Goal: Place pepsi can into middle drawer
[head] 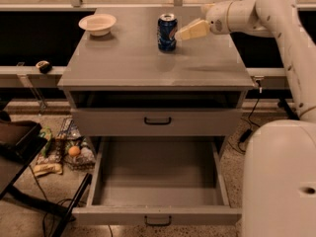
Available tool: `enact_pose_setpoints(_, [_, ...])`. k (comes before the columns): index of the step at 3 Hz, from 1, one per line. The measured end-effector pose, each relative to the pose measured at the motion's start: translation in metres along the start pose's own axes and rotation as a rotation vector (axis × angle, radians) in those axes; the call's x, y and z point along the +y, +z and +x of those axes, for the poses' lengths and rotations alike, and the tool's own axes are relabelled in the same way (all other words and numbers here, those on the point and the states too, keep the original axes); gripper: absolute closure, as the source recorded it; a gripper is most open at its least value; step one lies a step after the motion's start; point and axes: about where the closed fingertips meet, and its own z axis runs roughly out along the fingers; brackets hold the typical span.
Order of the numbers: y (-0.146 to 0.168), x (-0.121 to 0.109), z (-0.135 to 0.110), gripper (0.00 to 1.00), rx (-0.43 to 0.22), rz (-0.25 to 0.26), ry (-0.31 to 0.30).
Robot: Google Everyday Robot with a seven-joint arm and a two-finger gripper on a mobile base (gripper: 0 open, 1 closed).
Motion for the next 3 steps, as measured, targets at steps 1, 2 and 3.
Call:
enact_pose_setpoints(1, [0.04, 0.002, -0.007, 0.0, -0.071, -0.055, 0.028])
enact_pose_setpoints(2, [0.06, 0.008, -0.005, 0.0, -0.105, -0.09, 0.059])
enact_pose_setpoints(3, [0.078, 0.019, 0.006, 0.19, -0.115, -0.124, 0.094])
